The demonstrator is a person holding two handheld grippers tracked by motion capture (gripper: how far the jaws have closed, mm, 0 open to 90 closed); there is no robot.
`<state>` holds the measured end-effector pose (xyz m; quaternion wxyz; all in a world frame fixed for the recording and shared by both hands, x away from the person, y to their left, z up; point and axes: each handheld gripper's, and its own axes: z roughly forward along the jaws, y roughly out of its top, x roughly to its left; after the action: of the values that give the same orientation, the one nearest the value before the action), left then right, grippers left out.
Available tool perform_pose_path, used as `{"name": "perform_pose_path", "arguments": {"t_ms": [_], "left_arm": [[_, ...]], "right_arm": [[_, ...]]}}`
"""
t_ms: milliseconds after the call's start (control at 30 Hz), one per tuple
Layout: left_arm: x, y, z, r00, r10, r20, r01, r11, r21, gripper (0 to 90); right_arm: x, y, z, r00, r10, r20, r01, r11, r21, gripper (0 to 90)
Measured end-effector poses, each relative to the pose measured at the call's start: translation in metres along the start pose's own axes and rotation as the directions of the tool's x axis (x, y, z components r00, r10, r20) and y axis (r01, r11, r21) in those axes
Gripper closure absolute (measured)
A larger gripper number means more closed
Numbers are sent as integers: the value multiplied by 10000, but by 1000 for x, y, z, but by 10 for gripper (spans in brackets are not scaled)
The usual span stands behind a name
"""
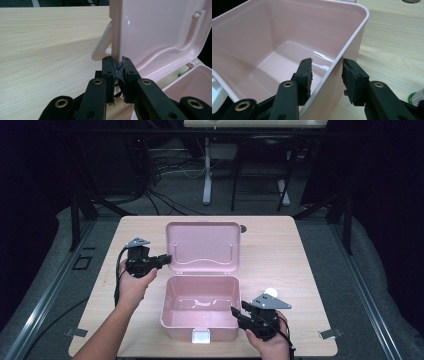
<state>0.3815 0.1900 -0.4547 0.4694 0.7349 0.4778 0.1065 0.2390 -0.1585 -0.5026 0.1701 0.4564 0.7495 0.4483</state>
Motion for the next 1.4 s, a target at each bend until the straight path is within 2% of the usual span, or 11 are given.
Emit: {"name": "perform_pose_path", "arguments": {"t_ms": [767, 1400], "left_arm": [[0, 0, 9, 9994, -211, -272, 215, 9997, 135, 827], [4, -1, 14, 9987, -489, -129, 493, 9982, 335, 795]], "right_arm": [[-1, 1, 2, 10000, 75, 49, -75, 10000, -44, 602], [-1, 1, 2, 9999, 87, 51, -87, 9999, -80, 602]]}}
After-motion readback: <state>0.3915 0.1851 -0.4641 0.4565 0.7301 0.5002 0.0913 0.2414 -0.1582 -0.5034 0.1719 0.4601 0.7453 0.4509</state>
